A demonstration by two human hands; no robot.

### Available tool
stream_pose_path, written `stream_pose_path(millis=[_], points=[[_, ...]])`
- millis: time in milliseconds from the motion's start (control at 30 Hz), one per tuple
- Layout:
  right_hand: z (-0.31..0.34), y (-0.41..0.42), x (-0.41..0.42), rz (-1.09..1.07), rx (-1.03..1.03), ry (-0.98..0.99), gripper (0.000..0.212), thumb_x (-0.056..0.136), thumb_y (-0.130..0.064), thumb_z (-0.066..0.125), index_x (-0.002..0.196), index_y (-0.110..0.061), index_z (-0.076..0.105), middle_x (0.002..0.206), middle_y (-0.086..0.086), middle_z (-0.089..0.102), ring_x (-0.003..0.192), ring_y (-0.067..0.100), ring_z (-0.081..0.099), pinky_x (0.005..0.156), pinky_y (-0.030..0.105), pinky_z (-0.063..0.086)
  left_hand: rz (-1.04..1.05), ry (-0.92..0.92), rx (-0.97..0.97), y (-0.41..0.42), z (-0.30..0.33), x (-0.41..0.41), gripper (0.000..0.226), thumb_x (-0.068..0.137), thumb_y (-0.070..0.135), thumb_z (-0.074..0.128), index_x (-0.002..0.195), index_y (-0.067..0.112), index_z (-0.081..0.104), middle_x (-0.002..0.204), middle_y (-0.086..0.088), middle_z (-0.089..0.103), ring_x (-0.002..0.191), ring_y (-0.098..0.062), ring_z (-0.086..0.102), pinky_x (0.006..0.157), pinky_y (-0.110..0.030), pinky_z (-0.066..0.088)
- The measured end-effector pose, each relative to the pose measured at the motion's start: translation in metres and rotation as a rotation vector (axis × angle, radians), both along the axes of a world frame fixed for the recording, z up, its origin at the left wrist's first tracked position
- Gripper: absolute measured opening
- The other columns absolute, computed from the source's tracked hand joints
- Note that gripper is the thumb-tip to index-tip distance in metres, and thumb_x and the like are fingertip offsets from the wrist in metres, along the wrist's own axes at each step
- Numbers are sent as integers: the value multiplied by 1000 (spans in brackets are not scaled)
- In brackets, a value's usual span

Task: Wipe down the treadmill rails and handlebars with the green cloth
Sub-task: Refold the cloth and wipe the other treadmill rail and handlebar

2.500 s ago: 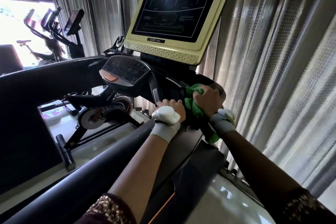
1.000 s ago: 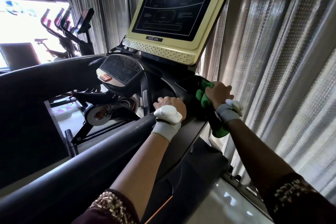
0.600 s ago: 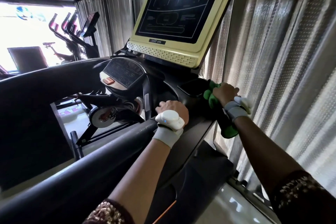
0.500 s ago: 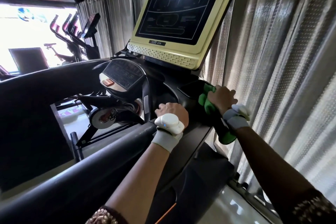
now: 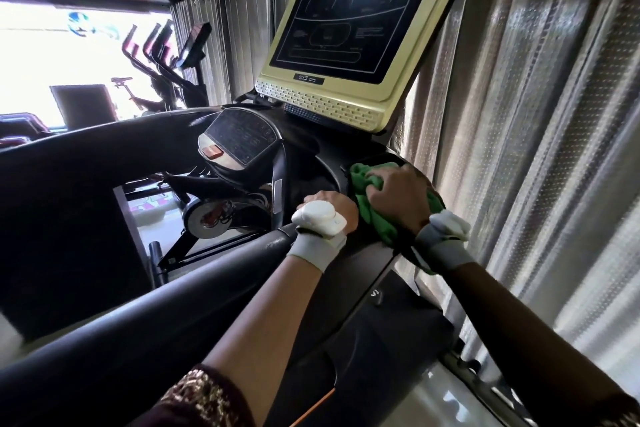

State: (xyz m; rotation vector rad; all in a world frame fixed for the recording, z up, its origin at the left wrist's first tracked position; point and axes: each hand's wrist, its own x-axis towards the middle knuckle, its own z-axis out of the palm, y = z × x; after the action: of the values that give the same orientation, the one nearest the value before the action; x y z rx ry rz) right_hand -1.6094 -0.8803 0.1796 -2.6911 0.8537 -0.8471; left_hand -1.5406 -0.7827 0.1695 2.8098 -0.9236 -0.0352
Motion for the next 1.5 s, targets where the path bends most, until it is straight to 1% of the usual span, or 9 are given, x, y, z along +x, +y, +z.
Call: stream_pose_path(millis=[167, 267, 567, 733, 867, 967, 1100, 1333, 1500], points=[[23, -22, 34, 281, 98, 277, 55, 65, -44, 44, 113, -34, 68, 129, 5, 61, 123, 25, 52, 106, 44, 38, 29, 51, -128, 5, 1, -4, 40, 93, 25, 35, 121, 13, 60, 125, -11, 61, 116, -36, 56, 90, -40, 46], [36, -27, 69, 255, 60, 419, 43, 81, -34, 54, 123, -34, 61, 134, 6, 57, 129, 25, 46, 109, 44, 34, 88, 113, -241, 11, 5, -9, 45, 99, 28, 28, 116, 6, 62, 123, -15, 60, 117, -35, 55, 93, -39, 43], [31, -36, 99, 284, 66, 452, 43, 83, -26, 58, 125, -27, 61, 131, 10, 60, 127, 29, 48, 107, 43, 38, 65, 69, -210, 13, 10, -17, 38, 94, 17, 34, 117, 11, 64, 123, -11, 60, 115, -31, 54, 90, -35, 43], [40, -53, 134, 144, -6, 513, 36, 94, -23, 44, 125, -10, 57, 134, 13, 55, 127, 28, 46, 108, 37, 25, 47, 41, -190, 9, 3, -7, 41, 97, 21, 28, 119, 14, 62, 124, -9, 60, 116, -30, 52, 91, -38, 40], [29, -54, 135, 164, 14, 564, 49, 88, -33, 48, 137, -33, 47, 142, 14, 44, 134, 33, 34, 112, 40, 29, 66, 48, -153, 7, 3, -14, 38, 96, 22, 32, 119, 13, 61, 123, -10, 60, 121, -30, 48, 95, -37, 40], [31, -60, 136, 169, 31, 586, 59, 80, -46, 44, 137, -31, 48, 145, 13, 43, 132, 34, 38, 113, 41, 30, 86, 37, -156, 5, 3, -11, 40, 98, 22, 30, 122, 11, 60, 125, -10, 59, 123, -31, 46, 95, -37, 39], [33, -82, 123, -31, -22, 523, 40, 95, -24, 42, 130, -9, 54, 139, 10, 50, 129, 29, 45, 105, 32, 33, 64, 4, -130, 4, 2, -13, 39, 97, 21, 31, 123, 13, 59, 124, -10, 59, 121, -31, 48, 94, -38, 40], [51, -83, 104, -74, 60, 674, 39, 99, -21, 39, 134, -6, 50, 142, 14, 47, 131, 28, 43, 104, 28, 31, 43, 20, -121, 4, 4, -10, 36, 92, 15, 38, 118, 14, 62, 121, -8, 61, 115, -30, 52, 90, -37, 41], [26, -96, 93, 3, 1, 707, 52, 95, -50, 37, 134, -19, 51, 146, 1, 43, 137, 20, 37, 114, 29, 26, 45, 0, -134, 5, 2, -10, 35, 92, 15, 37, 116, 14, 63, 119, -8, 61, 118, -30, 51, 91, -37, 41]])
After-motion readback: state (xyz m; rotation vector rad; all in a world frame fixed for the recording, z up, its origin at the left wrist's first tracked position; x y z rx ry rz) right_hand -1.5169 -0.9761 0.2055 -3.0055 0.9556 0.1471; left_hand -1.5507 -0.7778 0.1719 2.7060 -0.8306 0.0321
